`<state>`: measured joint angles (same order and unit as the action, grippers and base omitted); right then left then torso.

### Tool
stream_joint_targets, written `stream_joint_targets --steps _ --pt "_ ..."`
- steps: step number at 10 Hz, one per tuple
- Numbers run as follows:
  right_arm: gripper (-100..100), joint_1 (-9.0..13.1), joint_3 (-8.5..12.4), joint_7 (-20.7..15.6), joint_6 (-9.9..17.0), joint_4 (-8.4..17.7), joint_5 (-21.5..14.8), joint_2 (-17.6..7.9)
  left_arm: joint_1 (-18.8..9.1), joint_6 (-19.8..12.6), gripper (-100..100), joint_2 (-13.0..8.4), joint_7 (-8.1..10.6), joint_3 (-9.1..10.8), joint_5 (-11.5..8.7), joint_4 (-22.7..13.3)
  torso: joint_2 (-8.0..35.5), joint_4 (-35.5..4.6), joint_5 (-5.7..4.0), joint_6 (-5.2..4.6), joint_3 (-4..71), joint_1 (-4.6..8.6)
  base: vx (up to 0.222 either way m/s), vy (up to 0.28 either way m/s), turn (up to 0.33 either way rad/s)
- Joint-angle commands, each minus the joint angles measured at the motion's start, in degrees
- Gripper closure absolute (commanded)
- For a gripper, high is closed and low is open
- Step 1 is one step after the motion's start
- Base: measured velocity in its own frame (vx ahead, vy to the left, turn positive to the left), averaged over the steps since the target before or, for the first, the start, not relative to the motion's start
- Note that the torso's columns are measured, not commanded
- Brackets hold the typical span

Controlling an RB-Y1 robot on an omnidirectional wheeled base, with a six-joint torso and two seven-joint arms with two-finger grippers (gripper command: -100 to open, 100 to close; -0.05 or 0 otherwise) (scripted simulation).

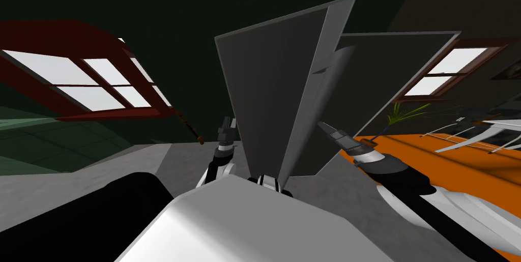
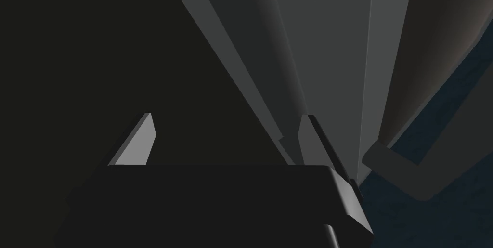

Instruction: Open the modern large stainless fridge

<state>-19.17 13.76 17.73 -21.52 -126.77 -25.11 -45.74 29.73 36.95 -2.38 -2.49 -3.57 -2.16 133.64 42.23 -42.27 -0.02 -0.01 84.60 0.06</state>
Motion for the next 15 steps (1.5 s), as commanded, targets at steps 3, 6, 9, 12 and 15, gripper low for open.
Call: stream_joint_targets --steps 3,6,9,12,15 --pt "-100 0.0 0.0 0.0 0.0 0.01 0.0 -0.01 0.0 0.0 0 0.0 0.0 0.0 0.0 0.0 0.07 -0.03 0.02 0.0 -0.05 -0.04 -0.004 0.005 -0.019" --pt "-100 0.59 0.68 -0.97 -0.58 1.22 0.01 -2.85 0.0 0.0 0 0.0 0.0 0.0 0.0 0.0 0.05 -0.01 0.02 0.0 -0.03 -0.07 0.0 0.007 0.0" --pt "-100 1.51 1.71 -2.46 -1.45 3.16 0.04 -7.21 0.0 0.0 0 0.01 0.0 -0.01 0.0 0.0 0.09 -0.03 0.06 0.01 -0.06 -0.14 -0.019 0.055 -0.028" --pt "-100 2.62 2.95 -4.27 -2.5 5.53 0.09 -12.41 0.0 0.0 0 0.0 0.0 0.0 0.0 0.0 0.02 -0.01 0.02 0.01 -0.01 -0.04 -0.011 0.055 -0.032" --pt "-100 3.8 4.23 -6.18 -3.56 8.19 0.17 -17.74 0.0 0.0 0 0.0 0.0 0.0 0.0 0.0 0.09 -0.03 0.02 0.0 -0.06 -0.05 -0.021 0.055 -0.033"
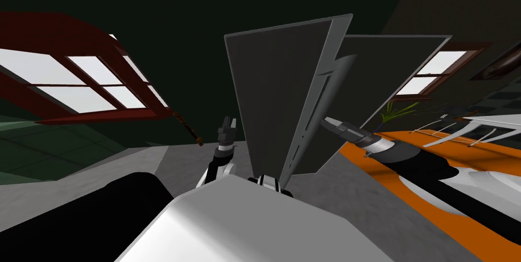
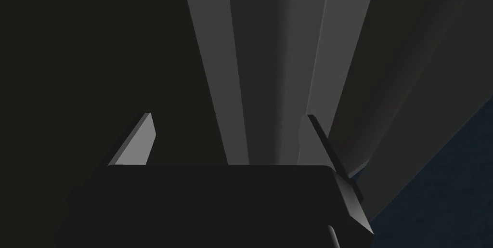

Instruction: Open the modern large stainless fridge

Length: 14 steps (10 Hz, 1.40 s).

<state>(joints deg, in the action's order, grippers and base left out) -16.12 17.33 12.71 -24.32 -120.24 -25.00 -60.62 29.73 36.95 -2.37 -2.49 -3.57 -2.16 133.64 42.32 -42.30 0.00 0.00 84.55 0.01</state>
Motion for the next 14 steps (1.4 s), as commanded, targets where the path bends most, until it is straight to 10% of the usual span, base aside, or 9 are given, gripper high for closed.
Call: stream_joint_targets --steps 1,14 --pt "-100 1.16 1.07 -1.79 -1.11 2.58 0.09 -4.62 0.0 0.0 0 0.0 0.0 0.0 0.0 0.0 -0.01 0.0 0.0 0.0 0.01 -0.01 -0.017 0.058 -0.033" --pt "-100 5.49 5.54 -8.69 -4.77 12.73 0.53 -23.62 0.0 0.0 0 0.0 0.0 0.0 0.0 0.0 0.02 -0.01 0.01 0.0 -0.01 -0.03 -0.017 0.048 -0.027"
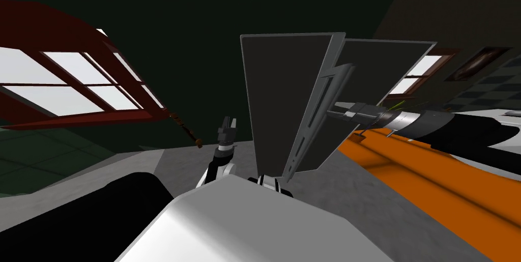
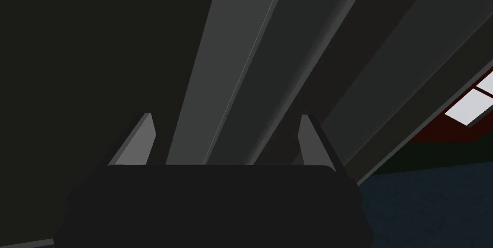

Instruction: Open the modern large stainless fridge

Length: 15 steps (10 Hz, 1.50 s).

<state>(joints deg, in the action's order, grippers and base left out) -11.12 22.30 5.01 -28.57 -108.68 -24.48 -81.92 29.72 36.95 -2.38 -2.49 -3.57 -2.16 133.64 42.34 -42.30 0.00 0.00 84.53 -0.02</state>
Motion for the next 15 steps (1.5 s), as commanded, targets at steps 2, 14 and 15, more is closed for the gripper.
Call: stream_joint_targets --steps 2,14,15 --pt "-100 1.22 1.34 -2.17 -1.15 2.85 0.08 -5.58 0.0 0.0 0 0.0 0.0 0.0 0.0 0.0 0.01 -0.05 0.09 0.05 0.0 -0.15 -0.006 0.05 -0.037" --pt "-100 5.71 5.76 -9.24 -4.72 13.89 0.68 -24.38 0.0 0.0 0 0.0 0.0 0.0 0.0 0.0 0.25 -0.27 0.48 0.26 -0.13 -0.75 -0.022 0.05 -0.032" --pt "-100 5.71 5.76 -9.24 -4.72 13.89 0.68 -24.38 0.0 0.0 0 0.0 0.0 0.0 0.0 0.0 0.32 -0.34 0.56 0.29 -0.19 -0.84 -0.006 0.025 -0.009"
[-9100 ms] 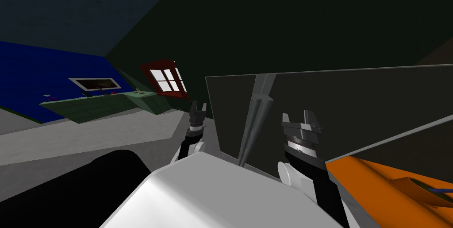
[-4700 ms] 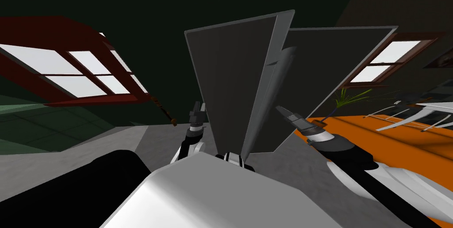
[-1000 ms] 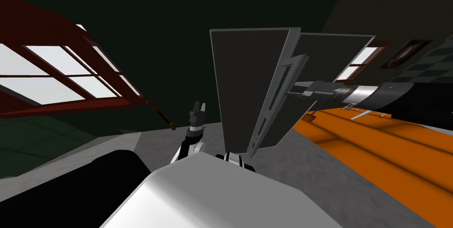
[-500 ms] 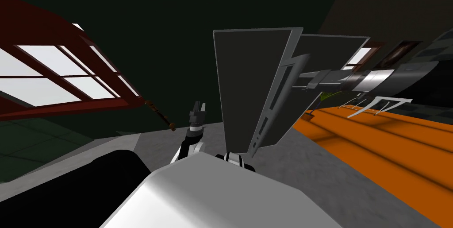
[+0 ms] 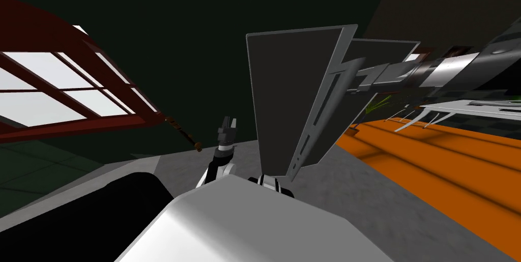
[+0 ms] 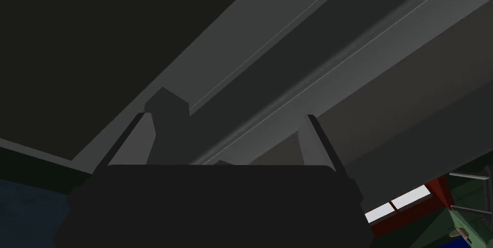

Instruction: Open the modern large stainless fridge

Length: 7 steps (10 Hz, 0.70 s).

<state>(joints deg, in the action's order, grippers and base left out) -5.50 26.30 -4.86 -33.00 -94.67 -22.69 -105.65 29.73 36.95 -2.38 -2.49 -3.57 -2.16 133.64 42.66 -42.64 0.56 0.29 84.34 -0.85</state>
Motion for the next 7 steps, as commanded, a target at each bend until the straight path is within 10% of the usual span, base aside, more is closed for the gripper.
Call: stream_joint_targets --steps 1,6,7 --pt "-100 0.37 2.02 0.21 -0.49 0.57 -1.07 -1.75 0.0 0.0 0 0.0 0.0 0.0 0.0 0.0 0.08 -0.05 0.05 0.02 -0.06 -0.06 -0.002 0.022 -0.013" --pt "-100 -0.44 1.22 0.46 -0.19 1.36 -2.12 -1.1 0.0 0.0 0 0.0 0.0 0.0 0.0 0.0 -0.04 0.07 -0.08 -0.04 0.0 0.08 0.011 0.0 -0.004" --pt "100 -0.6 1.02 0.49 -0.14 1.45 -2.22 -0.89 0.0 0.0 0 0.0 0.0 0.0 0.0 0.0 -0.13 0.14 -0.17 -0.09 0.09 0.26 0.009 -0.014 -0.021"
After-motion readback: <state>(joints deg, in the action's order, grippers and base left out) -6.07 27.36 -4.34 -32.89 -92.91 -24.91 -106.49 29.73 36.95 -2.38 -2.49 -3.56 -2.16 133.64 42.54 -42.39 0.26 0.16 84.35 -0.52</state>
